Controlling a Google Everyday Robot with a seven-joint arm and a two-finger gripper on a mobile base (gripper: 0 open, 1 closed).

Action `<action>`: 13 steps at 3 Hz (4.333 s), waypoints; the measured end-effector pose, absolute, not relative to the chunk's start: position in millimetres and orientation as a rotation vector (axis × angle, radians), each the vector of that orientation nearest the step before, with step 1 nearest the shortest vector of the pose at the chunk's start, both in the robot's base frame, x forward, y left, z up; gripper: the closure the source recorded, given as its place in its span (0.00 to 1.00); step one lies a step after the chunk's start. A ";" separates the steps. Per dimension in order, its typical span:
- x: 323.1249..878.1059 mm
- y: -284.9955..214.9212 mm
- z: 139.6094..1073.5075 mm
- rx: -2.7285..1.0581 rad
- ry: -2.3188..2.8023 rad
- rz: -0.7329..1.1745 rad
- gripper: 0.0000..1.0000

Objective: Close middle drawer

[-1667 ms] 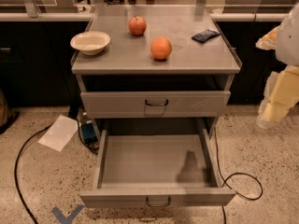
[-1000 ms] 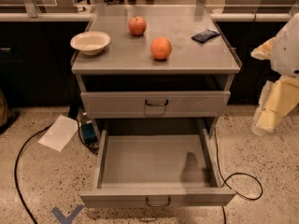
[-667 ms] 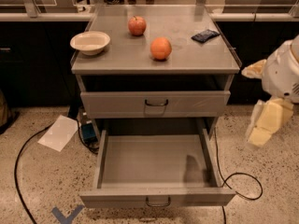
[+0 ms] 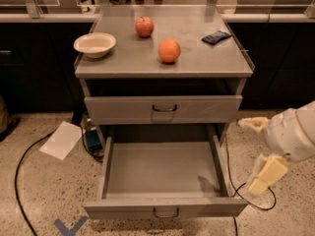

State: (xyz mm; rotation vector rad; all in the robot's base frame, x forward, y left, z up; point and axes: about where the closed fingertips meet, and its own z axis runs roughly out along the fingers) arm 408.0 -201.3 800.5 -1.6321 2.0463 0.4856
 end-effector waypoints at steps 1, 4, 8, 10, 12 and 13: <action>392.0 -195.0 749.1 -1.607 1.953 0.627 0.00; 383.0 -183.9 663.3 -1.622 1.970 0.737 0.00; 358.2 -186.1 505.9 -1.471 2.084 0.952 0.00; 351.1 -146.5 468.0 -1.523 1.998 1.067 0.00; 346.4 -134.9 461.6 -1.538 1.984 1.119 0.00; 335.3 -130.5 480.4 -1.544 1.938 1.094 0.00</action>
Offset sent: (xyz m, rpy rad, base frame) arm -0.0137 0.0052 -0.0439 0.1084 0.0145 0.0291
